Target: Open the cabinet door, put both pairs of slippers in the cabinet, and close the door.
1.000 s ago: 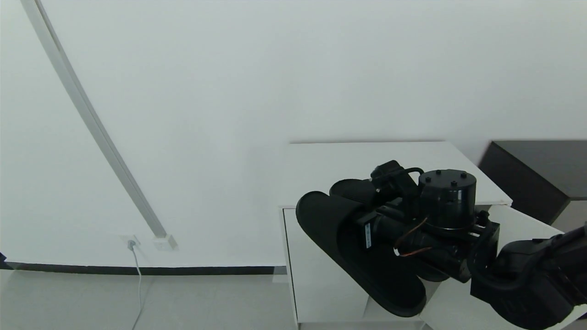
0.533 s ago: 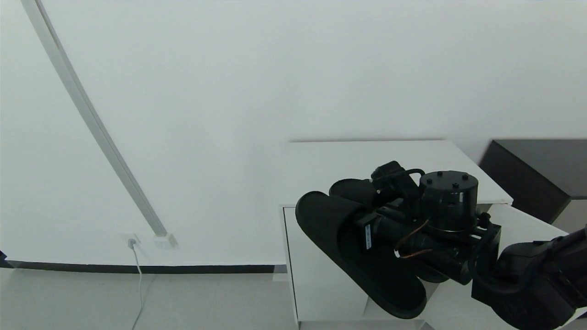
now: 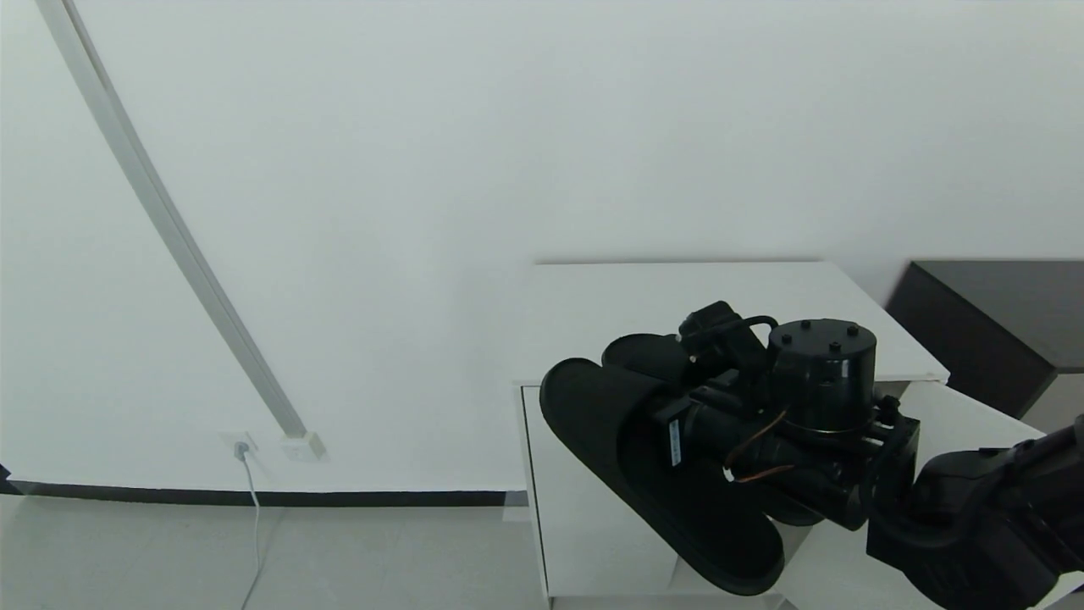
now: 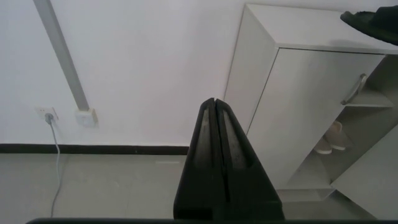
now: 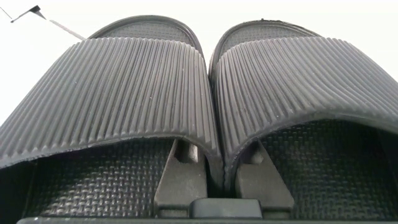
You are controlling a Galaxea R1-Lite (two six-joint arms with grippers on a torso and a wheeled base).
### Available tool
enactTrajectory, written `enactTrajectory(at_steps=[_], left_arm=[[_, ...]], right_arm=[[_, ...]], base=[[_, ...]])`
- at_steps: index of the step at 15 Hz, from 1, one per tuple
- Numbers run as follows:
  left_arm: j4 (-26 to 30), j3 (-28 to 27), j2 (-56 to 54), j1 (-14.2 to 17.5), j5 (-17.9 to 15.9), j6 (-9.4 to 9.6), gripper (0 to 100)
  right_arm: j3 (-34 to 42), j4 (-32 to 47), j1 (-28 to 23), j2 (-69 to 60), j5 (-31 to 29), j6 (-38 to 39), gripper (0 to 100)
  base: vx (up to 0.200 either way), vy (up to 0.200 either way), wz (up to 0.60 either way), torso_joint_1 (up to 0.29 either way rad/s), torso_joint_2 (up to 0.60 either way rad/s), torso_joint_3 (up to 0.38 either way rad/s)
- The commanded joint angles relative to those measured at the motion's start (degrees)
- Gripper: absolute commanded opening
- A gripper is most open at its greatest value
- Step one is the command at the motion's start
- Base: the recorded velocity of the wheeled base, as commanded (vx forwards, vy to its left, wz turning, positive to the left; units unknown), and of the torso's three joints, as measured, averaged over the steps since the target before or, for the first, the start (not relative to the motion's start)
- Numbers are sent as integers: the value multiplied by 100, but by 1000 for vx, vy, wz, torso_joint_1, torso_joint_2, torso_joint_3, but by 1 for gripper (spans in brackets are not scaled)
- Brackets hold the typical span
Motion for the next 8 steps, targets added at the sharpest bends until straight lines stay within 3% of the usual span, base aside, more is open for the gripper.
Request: enactTrajectory(at_steps=[1,8], left_arm=[[-1,1,-1,0,-2,-6,0],[-1,1,-1,0,-2,-6,0]], right_arm=[[14,-4,-7,7,-6,-29,0],[102,-198,-7,7,-14,-64,0]], base=[[0,-200,0,12,7,-7],[0,-200,0,4,3,2]])
